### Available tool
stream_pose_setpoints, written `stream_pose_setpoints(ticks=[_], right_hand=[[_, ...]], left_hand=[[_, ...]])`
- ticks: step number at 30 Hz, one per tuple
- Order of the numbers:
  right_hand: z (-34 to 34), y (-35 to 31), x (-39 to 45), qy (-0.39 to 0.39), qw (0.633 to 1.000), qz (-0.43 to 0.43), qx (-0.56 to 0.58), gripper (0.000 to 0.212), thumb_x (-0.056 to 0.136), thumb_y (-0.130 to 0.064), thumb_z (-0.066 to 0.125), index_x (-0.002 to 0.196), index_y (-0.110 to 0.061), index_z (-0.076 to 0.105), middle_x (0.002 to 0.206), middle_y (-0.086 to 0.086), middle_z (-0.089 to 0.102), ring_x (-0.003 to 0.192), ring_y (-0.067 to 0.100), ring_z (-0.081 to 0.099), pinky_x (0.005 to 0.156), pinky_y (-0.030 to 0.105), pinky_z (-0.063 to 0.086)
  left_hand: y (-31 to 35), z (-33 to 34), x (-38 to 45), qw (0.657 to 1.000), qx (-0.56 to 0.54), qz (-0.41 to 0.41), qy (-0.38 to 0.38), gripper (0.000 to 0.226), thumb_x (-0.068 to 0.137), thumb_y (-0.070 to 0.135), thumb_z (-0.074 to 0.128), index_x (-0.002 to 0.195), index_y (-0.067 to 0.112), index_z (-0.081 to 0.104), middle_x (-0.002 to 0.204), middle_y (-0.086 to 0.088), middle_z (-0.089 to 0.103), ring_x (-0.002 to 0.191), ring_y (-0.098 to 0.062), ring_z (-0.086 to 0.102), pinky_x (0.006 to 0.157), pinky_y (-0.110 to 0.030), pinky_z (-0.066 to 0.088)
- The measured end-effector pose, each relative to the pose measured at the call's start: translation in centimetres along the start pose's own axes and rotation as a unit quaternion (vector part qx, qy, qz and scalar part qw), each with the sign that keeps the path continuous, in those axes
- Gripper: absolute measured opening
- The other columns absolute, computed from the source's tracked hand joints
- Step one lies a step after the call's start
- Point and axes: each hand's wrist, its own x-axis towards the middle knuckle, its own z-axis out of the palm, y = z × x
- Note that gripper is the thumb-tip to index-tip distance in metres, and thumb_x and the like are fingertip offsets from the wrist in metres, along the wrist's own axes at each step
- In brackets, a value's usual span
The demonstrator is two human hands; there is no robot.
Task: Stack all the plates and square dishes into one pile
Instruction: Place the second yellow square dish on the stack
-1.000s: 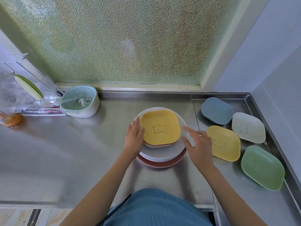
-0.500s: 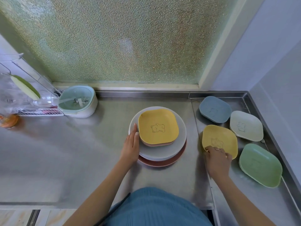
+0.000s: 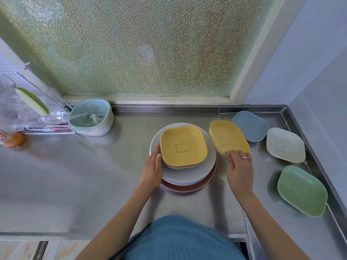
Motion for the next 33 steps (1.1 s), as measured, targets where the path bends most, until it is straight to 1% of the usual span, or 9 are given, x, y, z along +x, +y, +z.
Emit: stream_pose_setpoints(ticks=[3,6,11,16,21,25,27,29,33], right_hand=[[-0.5,-1.8,0.9,0.016,0.995,-0.059,0.077,0.013,0.085,-0.003,0.055,0.087,-0.001,0.068,0.088,0.014,0.066,0.087,0.025,0.051,0.076,0.025,0.038],[-0.9,-3.2,1.3,-0.039,0.982,-0.129,0.132,0.018,0.086,-0.006,0.054,0.087,-0.001,0.071,0.099,0.013,0.068,0.100,0.020,0.060,0.087,0.020,0.044],[-1.0,-3.6,1.5,-0.138,0.960,-0.209,0.129,0.016,0.081,0.002,0.058,0.088,-0.003,0.071,0.116,0.014,0.066,0.112,0.024,0.062,0.092,0.033,0.050],[-0.8,-3.7,1.8,-0.191,0.965,-0.121,0.132,0.021,0.085,0.009,0.056,0.089,-0.005,0.071,0.135,0.013,0.054,0.122,0.026,0.053,0.099,0.030,0.042],[-0.6,-4.2,2.5,-0.226,0.959,-0.049,0.162,0.032,0.085,0.013,0.046,0.088,-0.008,0.071,0.136,0.010,0.053,0.122,0.024,0.054,0.097,0.022,0.038],[-0.6,-6.0,3.2,-0.204,0.942,0.076,0.255,0.041,0.094,0.002,0.038,0.127,-0.013,0.056,0.124,0.010,0.061,0.111,0.029,0.057,0.080,0.016,0.045],[0.3,-6.5,3.4,-0.237,0.944,0.093,0.210,0.044,0.099,-0.010,0.036,0.142,-0.017,0.039,0.117,0.012,0.062,0.104,0.028,0.058,0.084,0.029,0.046],[1.4,-6.3,3.1,-0.255,0.955,0.061,0.137,0.048,0.099,-0.014,0.037,0.146,-0.020,0.030,0.108,0.009,0.062,0.083,0.019,0.060,0.072,0.028,0.046],[2.4,-5.6,2.5,-0.233,0.962,0.030,0.139,0.043,0.097,-0.006,0.042,0.139,-0.015,0.043,0.149,-0.005,0.038,0.078,0.006,0.054,0.073,0.017,0.040]], left_hand=[[-0.1,0.0,-0.1,1.000,0.005,-0.004,0.001,0.048,0.103,0.034,0.018,0.151,0.026,0.017,0.157,0.005,0.022,0.145,-0.012,0.021,0.120,-0.039,0.017],[-0.2,0.1,-0.1,1.000,0.001,0.001,0.005,0.049,0.103,0.035,0.019,0.151,0.026,0.018,0.158,0.006,0.022,0.145,-0.012,0.022,0.120,-0.039,0.018],[0.1,-0.1,-0.1,1.000,-0.007,-0.010,-0.003,0.054,0.101,0.044,0.017,0.151,0.027,0.018,0.158,0.006,0.022,0.145,-0.012,0.021,0.120,-0.039,0.018],[1.0,-0.3,-0.2,0.995,-0.088,-0.051,0.014,0.052,0.101,0.042,0.020,0.150,0.025,0.023,0.155,0.009,0.026,0.144,-0.010,0.023,0.115,-0.025,0.017],[2.1,-0.4,0.0,0.996,-0.063,-0.055,0.029,0.068,0.087,0.068,0.014,0.149,0.038,0.018,0.156,0.012,0.024,0.147,-0.014,0.011,0.121,-0.046,0.004],[3.5,-0.4,0.7,0.999,0.017,-0.026,0.016,0.056,0.098,0.052,0.018,0.151,0.035,0.009,0.159,0.013,0.016,0.148,-0.015,-0.001,0.117,-0.050,-0.006],[3.7,-0.3,1.0,0.999,0.044,-0.020,0.012,0.053,0.102,0.039,0.022,0.151,0.032,0.006,0.159,0.010,0.014,0.148,-0.016,0.003,0.118,-0.052,-0.003],[3.6,-0.1,1.1,0.998,0.055,-0.016,0.015,0.053,0.103,0.029,0.023,0.152,0.030,0.003,0.159,0.008,0.012,0.147,-0.018,0.011,0.118,-0.053,0.001],[3.4,0.2,0.9,0.999,0.040,-0.004,0.026,0.053,0.103,0.025,0.023,0.152,0.026,0.005,0.159,0.005,0.016,0.146,-0.019,0.018,0.118,-0.051,0.012]])
